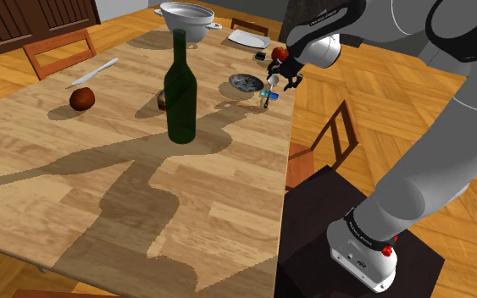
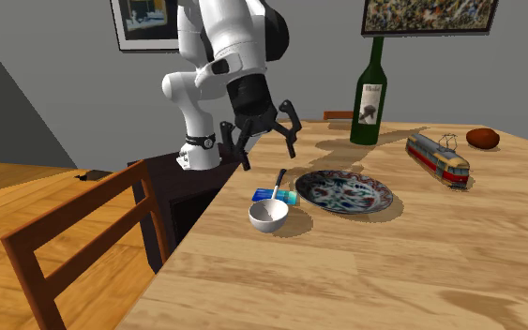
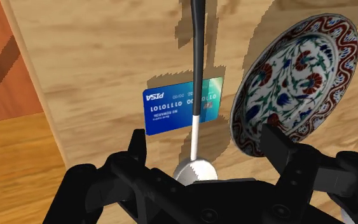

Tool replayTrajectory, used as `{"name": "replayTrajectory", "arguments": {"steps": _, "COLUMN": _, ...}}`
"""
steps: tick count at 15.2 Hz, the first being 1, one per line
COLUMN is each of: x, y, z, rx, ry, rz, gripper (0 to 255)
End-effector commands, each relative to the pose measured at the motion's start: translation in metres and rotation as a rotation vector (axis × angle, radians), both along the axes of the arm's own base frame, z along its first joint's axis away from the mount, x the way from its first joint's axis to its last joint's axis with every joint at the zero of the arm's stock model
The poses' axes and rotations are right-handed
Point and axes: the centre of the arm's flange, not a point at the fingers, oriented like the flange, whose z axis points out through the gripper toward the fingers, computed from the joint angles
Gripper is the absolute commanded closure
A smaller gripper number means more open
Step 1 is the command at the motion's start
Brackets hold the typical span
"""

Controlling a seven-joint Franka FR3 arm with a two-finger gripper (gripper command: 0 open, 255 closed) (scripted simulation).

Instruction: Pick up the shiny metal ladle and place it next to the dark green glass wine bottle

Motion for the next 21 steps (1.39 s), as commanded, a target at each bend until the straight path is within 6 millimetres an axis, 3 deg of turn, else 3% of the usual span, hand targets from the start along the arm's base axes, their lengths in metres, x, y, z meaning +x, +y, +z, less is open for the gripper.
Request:
{"name": "replayTrajectory", "arguments": {"steps": 1, "x": 0.005, "y": -0.001, "z": -0.009, "rx": 0.001, "ry": -0.003, "rz": -0.008, "gripper": 0}}
{"name": "replayTrajectory", "arguments": {"steps": 6, "x": 0.017, "y": -0.001, "z": -0.036, "rx": 0.001, "ry": -0.003, "rz": -0.008, "gripper": 0}}
{"name": "replayTrajectory", "arguments": {"steps": 14, "x": 0.017, "y": -0.001, "z": -0.036, "rx": 0.001, "ry": -0.003, "rz": -0.008, "gripper": 0}}
{"name": "replayTrajectory", "arguments": {"steps": 15, "x": 0.017, "y": -0.001, "z": -0.036, "rx": 0.001, "ry": -0.003, "rz": -0.008, "gripper": 255}}
{"name": "replayTrajectory", "arguments": {"steps": 21, "x": 0.017, "y": -0.001, "z": -0.036, "rx": 0.001, "ry": -0.003, "rz": -0.008, "gripper": 255}}
